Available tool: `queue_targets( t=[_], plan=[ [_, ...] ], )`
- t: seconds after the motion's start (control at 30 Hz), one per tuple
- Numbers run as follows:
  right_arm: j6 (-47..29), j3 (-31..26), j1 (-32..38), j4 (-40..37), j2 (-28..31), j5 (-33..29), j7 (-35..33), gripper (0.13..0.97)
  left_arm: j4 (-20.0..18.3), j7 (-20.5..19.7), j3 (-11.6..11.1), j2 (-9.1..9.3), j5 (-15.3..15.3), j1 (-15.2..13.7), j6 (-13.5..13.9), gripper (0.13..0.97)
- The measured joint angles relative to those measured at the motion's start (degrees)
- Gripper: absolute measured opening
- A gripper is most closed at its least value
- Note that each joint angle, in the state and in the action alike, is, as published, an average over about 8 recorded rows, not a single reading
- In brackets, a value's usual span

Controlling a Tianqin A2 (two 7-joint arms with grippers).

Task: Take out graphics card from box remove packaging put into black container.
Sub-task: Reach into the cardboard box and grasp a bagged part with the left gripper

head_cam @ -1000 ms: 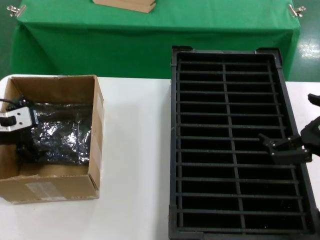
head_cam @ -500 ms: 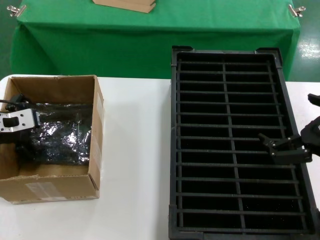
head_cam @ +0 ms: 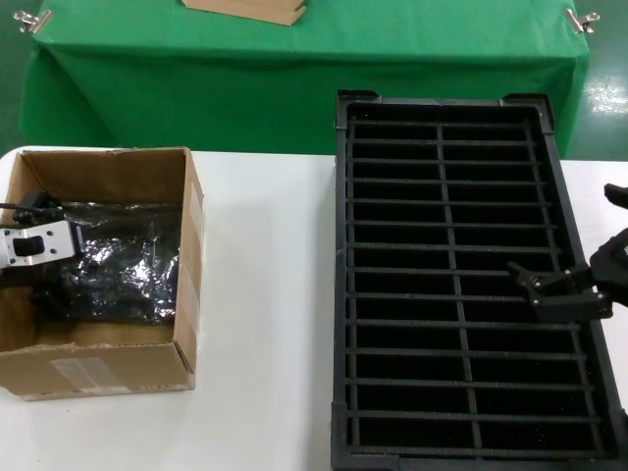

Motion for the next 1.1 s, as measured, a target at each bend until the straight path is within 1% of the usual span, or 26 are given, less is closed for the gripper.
queue_targets(
  t=[0.57,0.93,1.1],
  plan=[
    [0.0,0.0,0.0,0.0,0.0,0.0,0.0,0.966,0.04,-0.66,-0.54,1.3,-0.23,1.19,-2.41,0.966],
    [0.0,0.0,0.0,0.0,0.0,0.0,0.0,0.966,0.03,-0.94,-0.87,1.47,-0.42,1.9,-4.11,0.966],
    [0.0,0.0,0.0,0.0,0.0,0.0,0.0,0.966,0.03,-0.96,-1.08,1.5,-0.59,2.08,-4.72,0.95]
  ],
)
